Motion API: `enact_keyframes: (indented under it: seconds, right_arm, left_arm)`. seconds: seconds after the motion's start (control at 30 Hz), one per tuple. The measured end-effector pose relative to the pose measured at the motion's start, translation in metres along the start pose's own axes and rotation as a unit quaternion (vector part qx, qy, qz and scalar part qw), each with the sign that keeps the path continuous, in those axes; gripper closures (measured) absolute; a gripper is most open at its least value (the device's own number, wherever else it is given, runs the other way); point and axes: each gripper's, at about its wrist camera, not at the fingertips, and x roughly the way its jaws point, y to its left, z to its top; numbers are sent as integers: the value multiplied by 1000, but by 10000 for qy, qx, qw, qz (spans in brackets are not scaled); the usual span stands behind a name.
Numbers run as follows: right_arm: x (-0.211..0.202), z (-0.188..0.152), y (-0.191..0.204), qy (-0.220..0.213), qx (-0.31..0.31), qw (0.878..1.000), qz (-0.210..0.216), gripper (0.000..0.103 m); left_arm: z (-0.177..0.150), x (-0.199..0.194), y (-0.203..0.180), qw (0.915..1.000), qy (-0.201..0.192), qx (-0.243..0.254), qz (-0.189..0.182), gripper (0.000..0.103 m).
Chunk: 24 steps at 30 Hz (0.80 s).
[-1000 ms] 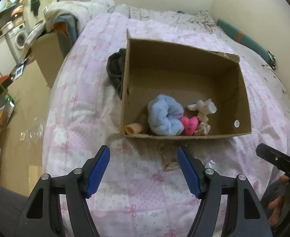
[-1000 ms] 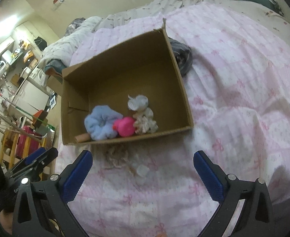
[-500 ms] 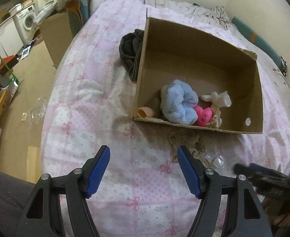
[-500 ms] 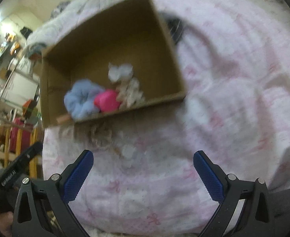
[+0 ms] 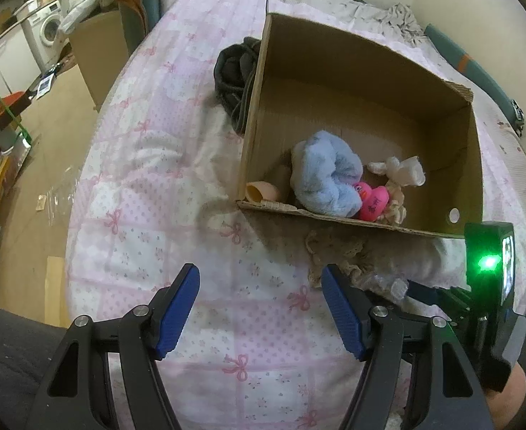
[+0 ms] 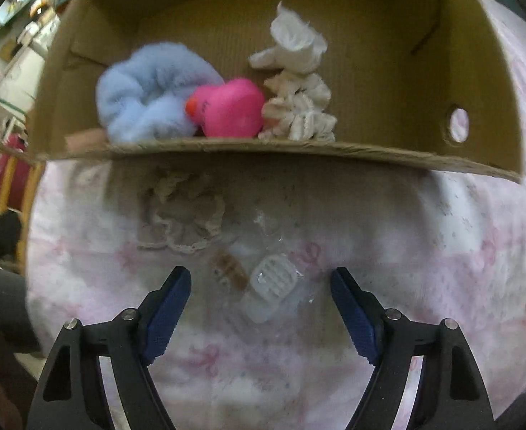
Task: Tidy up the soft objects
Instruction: 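Grasp the beige lace scrunchie with the left tool while the right tool grasps the clear plastic bag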
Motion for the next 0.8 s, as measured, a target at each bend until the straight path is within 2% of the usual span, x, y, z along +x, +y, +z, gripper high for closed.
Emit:
enact_keyframes:
  seconds: [0.03, 0.07, 0.1, 0.17, 0.27, 0.4, 0.47, 0.57, 0.7, 0.8]
  right_arm:
    - [1, 0, 3, -13, -115, 9999, -92, 34]
    - [0, -1, 4, -25, -196, 9997, -118, 49]
    - [-2, -2, 5, -20, -217, 9997, -78, 56]
    - [-5, -3, 4, -31, -159, 9998, 138, 61]
    - [-14, -7, 3, -67, -155, 9996, 241, 66]
    - [-39, -19, -8, -192, 75, 9990, 389, 68]
    - [-55, -17, -24, -288, 312, 9980, 462, 68]
    - [-72, -22, -41, -440, 664, 9956, 488, 68]
    - [-79, -27, -64, -515, 1062, 9916, 531, 68]
    - [-79, -27, -68, -507, 1108, 9913, 499, 68]
  left_arm:
    - [0, 2, 0, 10000, 33, 1, -8, 35]
    - [-1, 5, -2, 10000, 94, 13, -18, 35]
    - [-2, 9, -4, 9999, 165, 46, -18, 35]
    - [-4, 16, -10, 9995, 280, 154, -9, 35]
    - [-7, 25, -24, 9986, 375, 352, -83, 35]
    - [-12, 39, -46, 9977, 311, 524, -309, 35]
    - [-17, 50, -53, 9984, 219, 448, -275, 35]
    - [-22, 72, -68, 9978, 287, 511, -317, 35]
    - [-18, 83, -78, 9975, 187, 564, -377, 35]
    - [-15, 95, -82, 9969, 276, 656, -323, 34]
